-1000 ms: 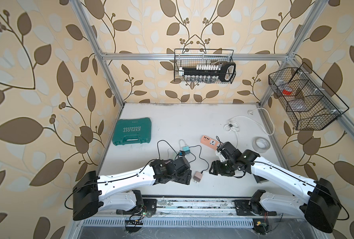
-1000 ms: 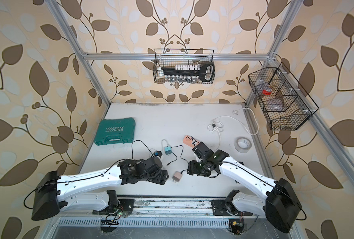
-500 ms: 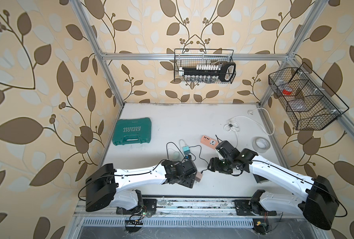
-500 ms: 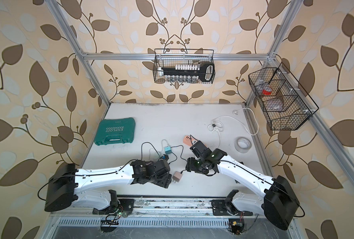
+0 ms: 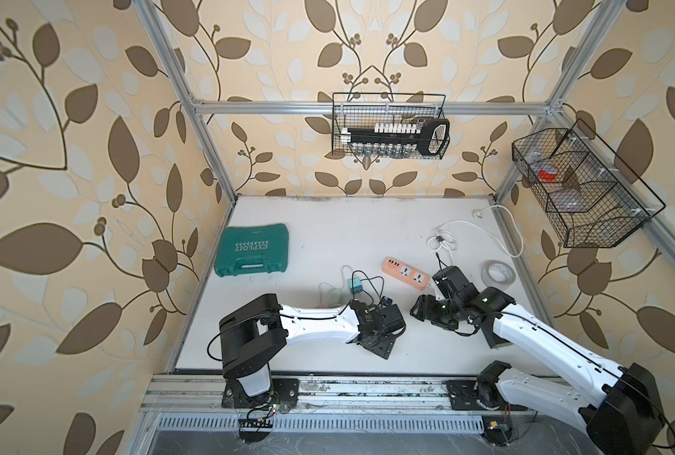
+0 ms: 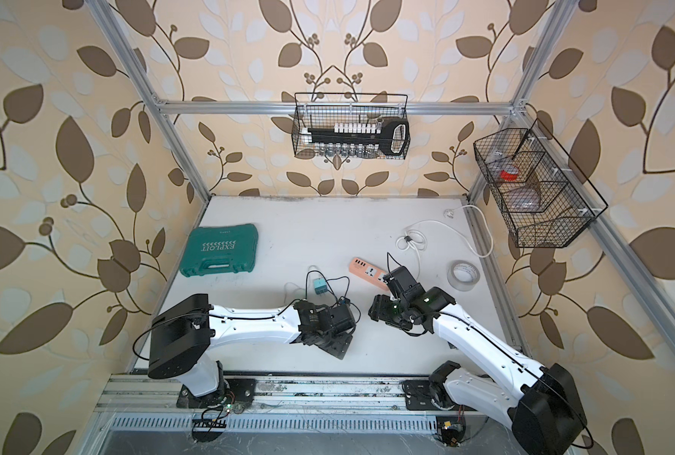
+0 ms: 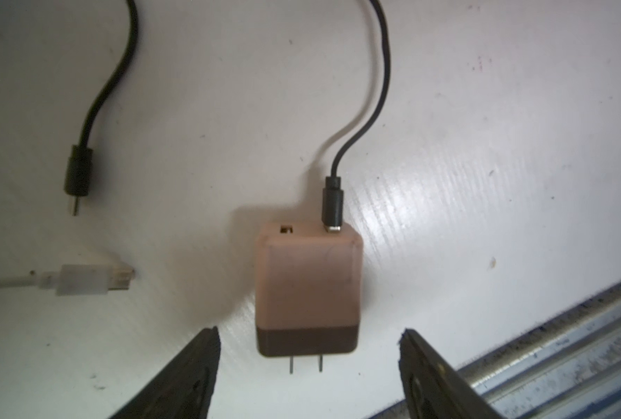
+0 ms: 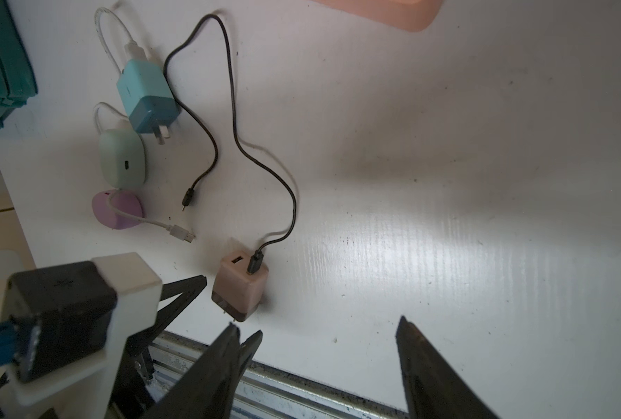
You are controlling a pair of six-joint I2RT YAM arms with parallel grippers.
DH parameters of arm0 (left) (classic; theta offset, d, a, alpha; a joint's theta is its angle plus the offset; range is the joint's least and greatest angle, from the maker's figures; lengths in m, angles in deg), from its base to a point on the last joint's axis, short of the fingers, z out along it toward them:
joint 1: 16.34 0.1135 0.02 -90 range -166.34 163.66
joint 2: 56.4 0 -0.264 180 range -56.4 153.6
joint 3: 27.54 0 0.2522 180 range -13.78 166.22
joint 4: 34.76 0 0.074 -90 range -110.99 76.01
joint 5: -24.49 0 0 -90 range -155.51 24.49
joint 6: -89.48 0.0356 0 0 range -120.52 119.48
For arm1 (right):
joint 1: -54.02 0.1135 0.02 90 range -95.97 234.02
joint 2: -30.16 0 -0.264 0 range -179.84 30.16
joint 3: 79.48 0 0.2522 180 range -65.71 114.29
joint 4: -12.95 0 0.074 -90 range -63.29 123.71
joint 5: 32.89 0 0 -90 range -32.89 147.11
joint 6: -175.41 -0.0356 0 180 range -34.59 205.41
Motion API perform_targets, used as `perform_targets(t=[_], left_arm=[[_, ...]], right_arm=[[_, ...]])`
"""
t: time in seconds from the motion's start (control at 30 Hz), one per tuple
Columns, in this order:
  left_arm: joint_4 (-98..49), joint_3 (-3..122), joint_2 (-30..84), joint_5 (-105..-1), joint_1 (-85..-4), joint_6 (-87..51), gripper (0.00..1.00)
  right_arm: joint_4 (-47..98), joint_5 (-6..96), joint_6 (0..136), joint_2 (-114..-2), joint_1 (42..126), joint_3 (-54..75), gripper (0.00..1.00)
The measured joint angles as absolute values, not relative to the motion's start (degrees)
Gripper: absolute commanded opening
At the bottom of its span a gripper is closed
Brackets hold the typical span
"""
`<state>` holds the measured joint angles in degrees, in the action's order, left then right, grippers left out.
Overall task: Charge the bluetooth headset
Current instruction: Pick up the plug from the center of the board.
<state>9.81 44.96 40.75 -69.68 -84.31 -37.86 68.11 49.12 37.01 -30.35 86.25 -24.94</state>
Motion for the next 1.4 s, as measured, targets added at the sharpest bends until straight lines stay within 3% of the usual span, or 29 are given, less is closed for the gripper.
perform_targets(t=[0.13,0.43,0.73,1.2,1.4], left_arm=[[9.8,45.4,42.3,-70.6,-84.3,-37.6,0.76],[9.2,45.8,43.8,-70.7,-84.3,-36.0,0.60],[8.9,46.5,44.7,-70.7,-84.3,-35.2,0.64],[8.7,47.0,45.3,-71.6,-84.3,-34.8,0.32],[8.7,46.7,44.5,-72.2,-84.3,-34.7,0.29]], right_arm=[[68.0,48.7,37.0,-30.4,86.3,-25.0,0.70],[67.6,48.2,36.9,-30.1,86.2,-26.1,0.69],[67.2,47.4,36.8,-29.9,86.1,-26.3,0.69],[67.2,46.8,36.8,-29.4,86.1,-26.3,0.69],[67.2,45.7,37.2,-29.0,86.1,-26.3,0.69]])
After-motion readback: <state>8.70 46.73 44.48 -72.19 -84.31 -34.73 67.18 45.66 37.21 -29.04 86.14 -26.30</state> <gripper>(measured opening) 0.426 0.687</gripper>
